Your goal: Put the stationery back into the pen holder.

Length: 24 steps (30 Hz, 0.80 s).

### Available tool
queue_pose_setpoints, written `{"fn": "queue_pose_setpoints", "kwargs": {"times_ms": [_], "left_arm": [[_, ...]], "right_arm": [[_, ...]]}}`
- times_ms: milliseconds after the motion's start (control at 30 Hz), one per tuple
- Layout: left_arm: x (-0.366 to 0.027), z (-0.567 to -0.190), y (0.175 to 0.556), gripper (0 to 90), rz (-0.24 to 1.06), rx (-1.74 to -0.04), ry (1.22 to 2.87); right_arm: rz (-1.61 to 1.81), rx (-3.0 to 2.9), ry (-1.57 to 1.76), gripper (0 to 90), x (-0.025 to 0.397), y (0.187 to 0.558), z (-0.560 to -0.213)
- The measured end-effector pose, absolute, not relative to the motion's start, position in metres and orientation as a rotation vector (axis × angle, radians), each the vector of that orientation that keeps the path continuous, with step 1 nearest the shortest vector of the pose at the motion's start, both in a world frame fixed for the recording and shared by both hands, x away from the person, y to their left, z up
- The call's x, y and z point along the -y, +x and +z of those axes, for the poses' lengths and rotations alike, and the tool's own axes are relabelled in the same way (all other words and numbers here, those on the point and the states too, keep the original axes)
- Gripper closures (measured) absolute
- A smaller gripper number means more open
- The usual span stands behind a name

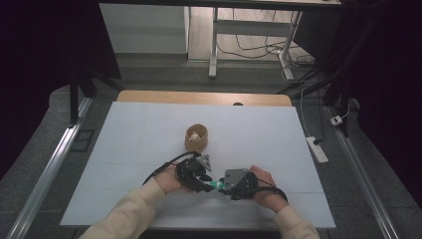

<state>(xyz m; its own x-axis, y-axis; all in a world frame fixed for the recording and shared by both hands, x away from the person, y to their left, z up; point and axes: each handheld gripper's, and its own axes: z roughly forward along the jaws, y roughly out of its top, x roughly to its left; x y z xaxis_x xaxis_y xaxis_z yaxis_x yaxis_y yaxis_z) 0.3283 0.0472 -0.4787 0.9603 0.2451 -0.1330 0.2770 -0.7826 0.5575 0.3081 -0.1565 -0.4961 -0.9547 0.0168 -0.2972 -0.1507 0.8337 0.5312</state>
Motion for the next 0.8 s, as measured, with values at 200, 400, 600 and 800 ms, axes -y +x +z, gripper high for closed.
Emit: {"fn": "queue_pose_setpoints", "kwargs": {"times_ms": [200, 400, 600, 800], "left_arm": [[-0.062, -0.471, 0.334, 41.3, 0.002, -0.530, 2.364], [-0.075, -0.466, 0.337, 32.5, 0.056, -0.625, 2.229], [-0.085, -0.461, 0.337, 32.1, 0.074, -0.650, 2.140], [-0.088, -0.459, 0.336, 32.0, 0.078, -0.654, 2.089]], "right_arm": [[0.869, -2.689, -0.024, 65.5, 0.162, 0.311, -0.493], [0.970, -2.616, 0.089, 65.5, 0.172, 0.316, -0.489], [1.116, -2.516, 0.208, 65.6, 0.183, 0.319, -0.480], [1.241, -2.464, 0.303, 65.5, 0.190, 0.321, -0.476]]}}
